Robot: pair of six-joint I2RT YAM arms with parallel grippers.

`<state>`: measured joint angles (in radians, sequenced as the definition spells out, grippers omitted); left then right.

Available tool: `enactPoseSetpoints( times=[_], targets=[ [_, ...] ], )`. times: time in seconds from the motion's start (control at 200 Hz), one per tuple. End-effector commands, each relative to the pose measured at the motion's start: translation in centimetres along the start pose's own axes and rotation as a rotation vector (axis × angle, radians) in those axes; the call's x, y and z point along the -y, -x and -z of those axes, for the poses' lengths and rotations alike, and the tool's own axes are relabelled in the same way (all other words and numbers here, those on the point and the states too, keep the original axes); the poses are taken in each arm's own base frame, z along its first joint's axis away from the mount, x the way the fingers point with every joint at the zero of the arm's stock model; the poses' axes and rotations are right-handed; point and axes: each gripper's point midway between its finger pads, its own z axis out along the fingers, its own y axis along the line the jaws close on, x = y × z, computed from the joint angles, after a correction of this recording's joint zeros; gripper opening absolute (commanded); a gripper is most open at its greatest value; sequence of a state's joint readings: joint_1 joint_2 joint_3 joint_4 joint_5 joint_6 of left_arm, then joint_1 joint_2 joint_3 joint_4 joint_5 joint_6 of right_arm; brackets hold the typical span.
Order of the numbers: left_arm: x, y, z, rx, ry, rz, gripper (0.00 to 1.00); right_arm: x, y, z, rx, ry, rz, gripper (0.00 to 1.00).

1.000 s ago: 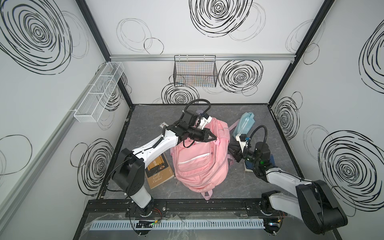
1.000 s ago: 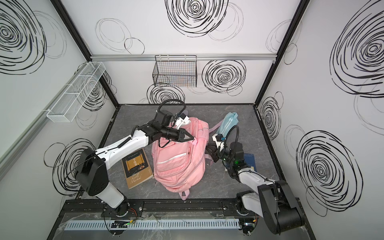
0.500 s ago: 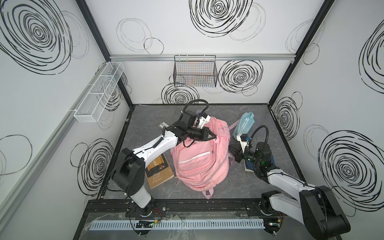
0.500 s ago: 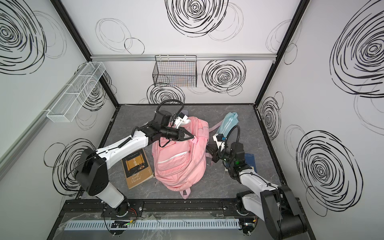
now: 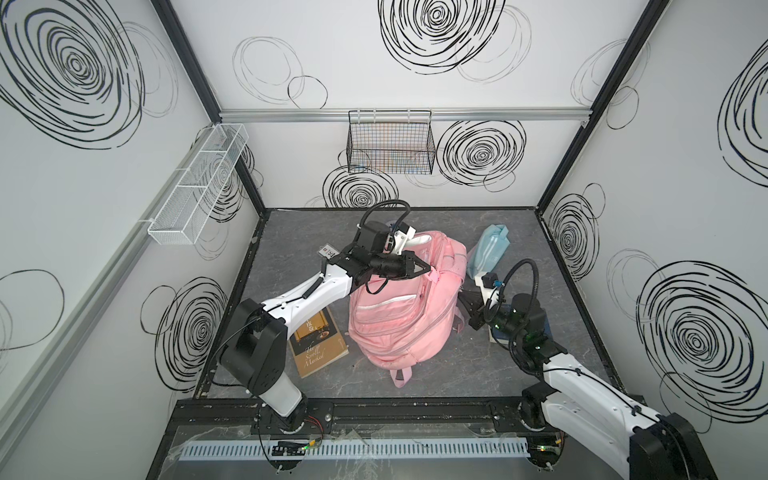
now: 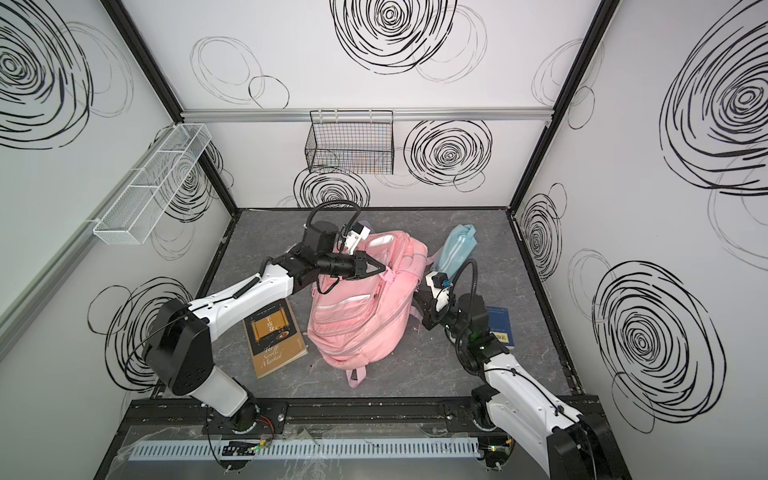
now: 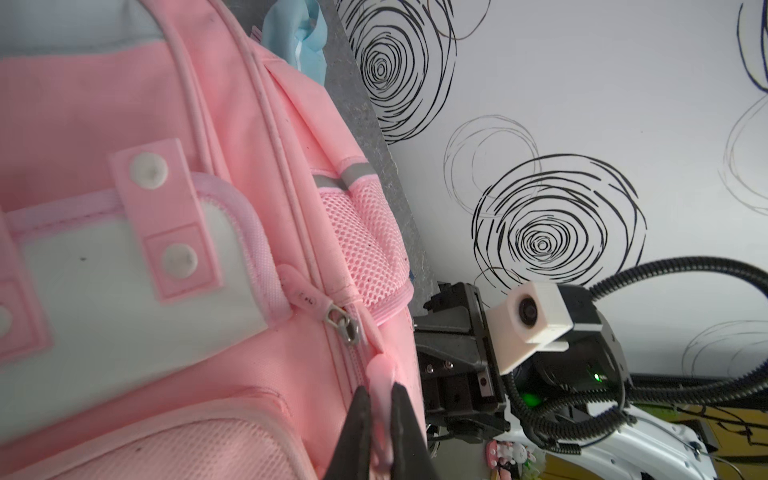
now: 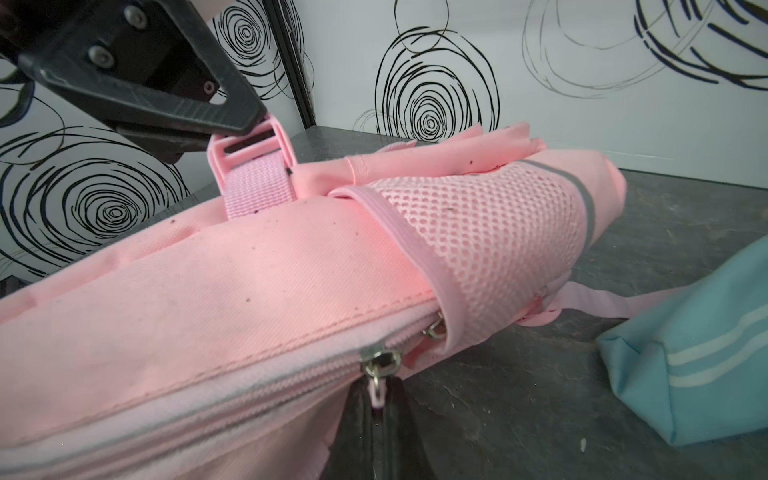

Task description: Pack the student bag

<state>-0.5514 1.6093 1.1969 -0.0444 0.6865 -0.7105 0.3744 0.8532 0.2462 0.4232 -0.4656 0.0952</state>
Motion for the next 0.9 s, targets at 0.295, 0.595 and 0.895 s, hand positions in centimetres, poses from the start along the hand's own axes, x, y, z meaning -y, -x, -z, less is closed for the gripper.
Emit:
enactPoseSetpoints(
  times=[0.295, 0.595, 0.895],
  targets=[
    [3.0, 5.2, 2.0, 0.259, -0.033, -0.09, 0.23, -2.8, -0.8, 0.1, -0.093, 0.072, -0.111, 0.0],
    [-0.1, -2.8, 1.1, -0.073, 0.18, -0.293, 0.58, -3.1, 0.1, -0.2, -0.067, 0.09, -0.115, 0.0],
    [0.1, -8.8, -0.7, -0.305, 0.176, -0.365, 0.48, -3.1, -0.3, 0.3, -0.064, 0.087, -0.107, 0.0]
  ],
)
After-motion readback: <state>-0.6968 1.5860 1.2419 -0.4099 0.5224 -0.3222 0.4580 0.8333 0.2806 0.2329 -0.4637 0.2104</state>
